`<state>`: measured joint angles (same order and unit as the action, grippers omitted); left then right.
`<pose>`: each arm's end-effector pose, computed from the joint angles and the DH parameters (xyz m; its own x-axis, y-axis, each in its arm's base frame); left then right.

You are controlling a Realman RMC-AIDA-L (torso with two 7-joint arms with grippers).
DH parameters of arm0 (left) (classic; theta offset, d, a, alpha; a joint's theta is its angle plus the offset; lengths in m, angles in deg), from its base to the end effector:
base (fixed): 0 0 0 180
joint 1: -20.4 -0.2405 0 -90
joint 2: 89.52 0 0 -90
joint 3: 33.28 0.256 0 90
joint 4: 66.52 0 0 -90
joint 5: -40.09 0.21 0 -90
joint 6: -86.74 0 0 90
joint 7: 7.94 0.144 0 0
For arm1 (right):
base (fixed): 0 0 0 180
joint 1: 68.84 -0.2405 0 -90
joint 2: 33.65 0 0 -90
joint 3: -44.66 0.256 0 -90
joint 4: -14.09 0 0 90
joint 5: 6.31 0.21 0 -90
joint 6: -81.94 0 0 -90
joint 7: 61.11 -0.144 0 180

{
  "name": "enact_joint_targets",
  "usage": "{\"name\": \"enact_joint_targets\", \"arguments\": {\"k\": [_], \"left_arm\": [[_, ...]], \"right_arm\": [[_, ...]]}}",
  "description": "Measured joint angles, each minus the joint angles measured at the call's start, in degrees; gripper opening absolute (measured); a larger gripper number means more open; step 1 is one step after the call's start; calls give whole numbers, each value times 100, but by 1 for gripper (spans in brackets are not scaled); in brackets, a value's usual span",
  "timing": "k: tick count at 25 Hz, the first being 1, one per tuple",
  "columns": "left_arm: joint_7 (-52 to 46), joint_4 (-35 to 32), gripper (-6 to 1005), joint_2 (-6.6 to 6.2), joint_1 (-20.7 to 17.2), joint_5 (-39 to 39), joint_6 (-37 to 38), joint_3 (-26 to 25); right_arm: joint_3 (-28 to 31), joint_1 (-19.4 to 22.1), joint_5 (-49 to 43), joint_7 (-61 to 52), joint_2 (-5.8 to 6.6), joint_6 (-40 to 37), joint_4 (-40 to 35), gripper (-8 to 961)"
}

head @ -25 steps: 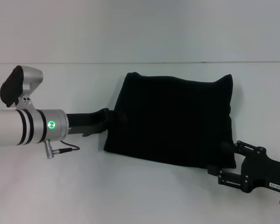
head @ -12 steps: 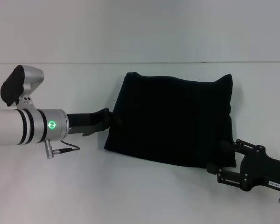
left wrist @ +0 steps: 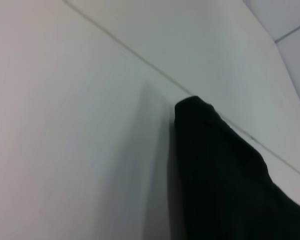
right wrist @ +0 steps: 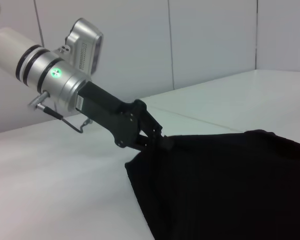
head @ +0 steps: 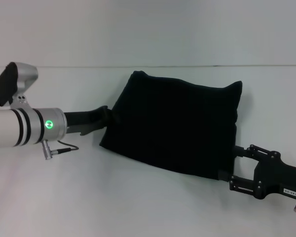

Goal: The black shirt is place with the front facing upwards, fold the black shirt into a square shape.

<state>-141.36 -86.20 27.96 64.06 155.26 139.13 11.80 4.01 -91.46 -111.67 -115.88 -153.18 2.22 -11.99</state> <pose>-0.2662 0.4083 -0.0452 0.0460 0.8368 0.5456 0.9977 -0.0653 0.0161 0.3151 0.2929 -0.0294 0.8226 -0.2226 -0.5233 -0.4466 -0.8226 -0.3521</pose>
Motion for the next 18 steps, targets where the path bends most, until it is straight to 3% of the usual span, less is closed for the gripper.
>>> {"name": "enact_joint_targets", "arguments": {"k": [9,14,18], "left_arm": [[44,-4,118,-109,-462,-51,393,-423],[559,41,116,-16,-1066,-504,1241,-932],[726,53,115,59,-1299,-624,1577,-1022]], "right_arm": [[164,-53,14,-8,1,43,-20,820],[341,-108,19,-6,1,89,-3,820],[382,-153,19,-6,0,137,-15,820]]}}
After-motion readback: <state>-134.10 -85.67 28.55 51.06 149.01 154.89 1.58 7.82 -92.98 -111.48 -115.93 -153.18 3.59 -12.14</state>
